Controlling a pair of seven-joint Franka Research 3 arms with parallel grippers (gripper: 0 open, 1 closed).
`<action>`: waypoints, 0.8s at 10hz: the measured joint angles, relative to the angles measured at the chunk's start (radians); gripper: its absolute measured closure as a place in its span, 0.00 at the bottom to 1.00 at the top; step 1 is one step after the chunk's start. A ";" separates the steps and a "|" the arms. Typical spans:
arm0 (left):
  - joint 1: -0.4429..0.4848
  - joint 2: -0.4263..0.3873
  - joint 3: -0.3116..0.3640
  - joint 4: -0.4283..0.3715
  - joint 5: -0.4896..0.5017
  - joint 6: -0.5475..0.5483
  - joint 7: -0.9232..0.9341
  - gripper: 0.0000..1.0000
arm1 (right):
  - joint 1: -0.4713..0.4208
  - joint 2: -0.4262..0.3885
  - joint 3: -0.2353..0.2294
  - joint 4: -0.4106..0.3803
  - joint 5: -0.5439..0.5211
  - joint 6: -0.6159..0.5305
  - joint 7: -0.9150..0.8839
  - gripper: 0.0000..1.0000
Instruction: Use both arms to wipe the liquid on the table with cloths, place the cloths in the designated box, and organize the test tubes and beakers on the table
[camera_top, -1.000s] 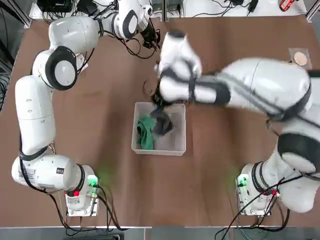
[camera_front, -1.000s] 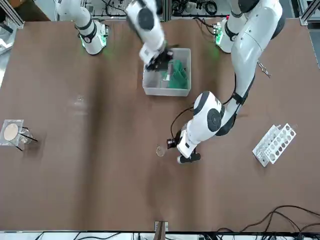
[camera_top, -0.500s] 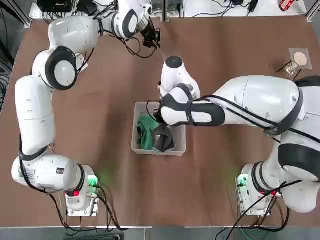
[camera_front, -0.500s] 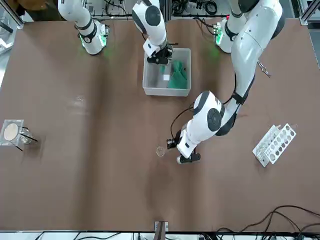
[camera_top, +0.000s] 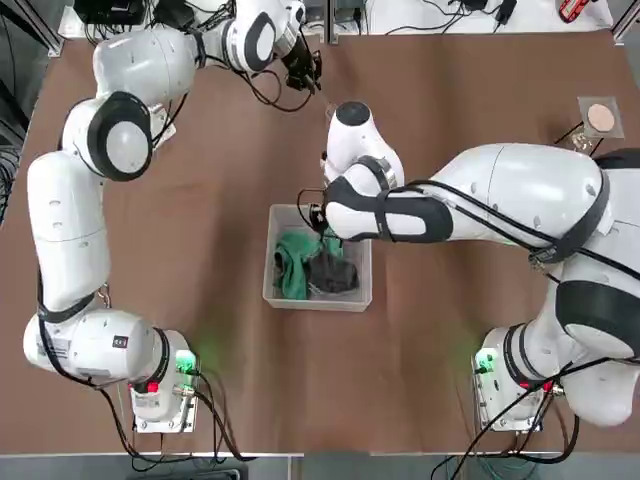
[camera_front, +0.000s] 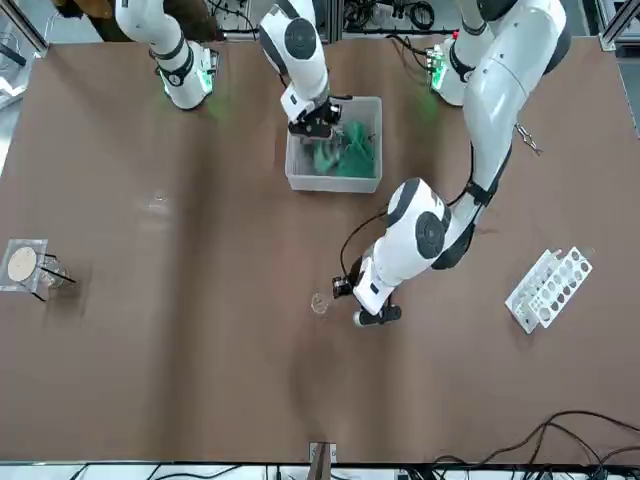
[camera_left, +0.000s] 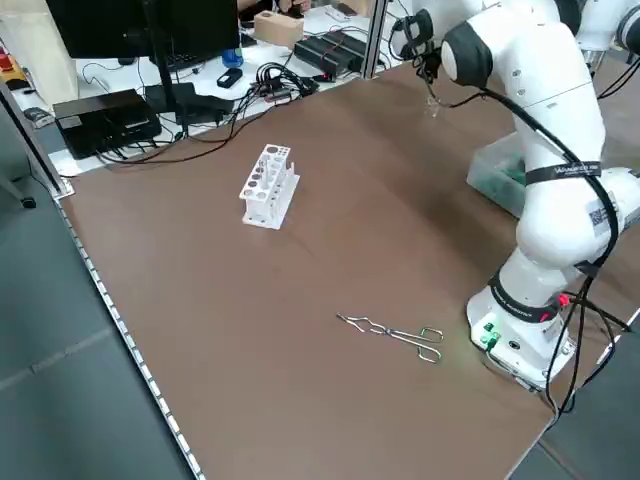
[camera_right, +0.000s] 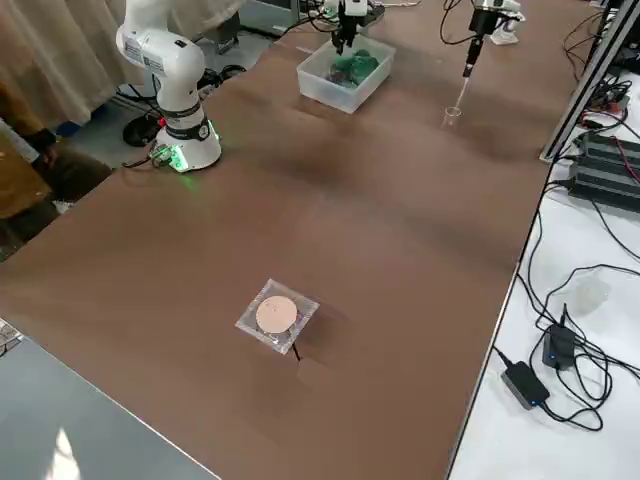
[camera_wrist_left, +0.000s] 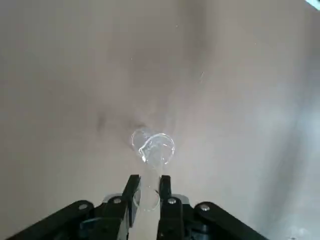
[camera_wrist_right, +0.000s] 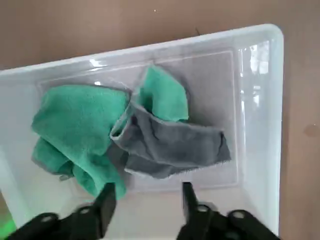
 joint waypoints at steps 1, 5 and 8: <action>0.000 -0.027 -0.001 0.000 0.000 -0.038 0.000 0.79 | 0.000 -0.001 -0.008 0.008 0.000 -0.001 0.000 0.19; 0.003 -0.158 -0.001 0.004 0.000 -0.207 0.000 0.79 | -0.010 -0.011 -0.266 0.154 -0.056 -0.228 -0.202 0.01; 0.031 -0.277 0.008 0.004 0.003 -0.361 0.000 0.79 | -0.032 -0.017 -0.538 0.172 -0.060 -0.265 -0.629 0.01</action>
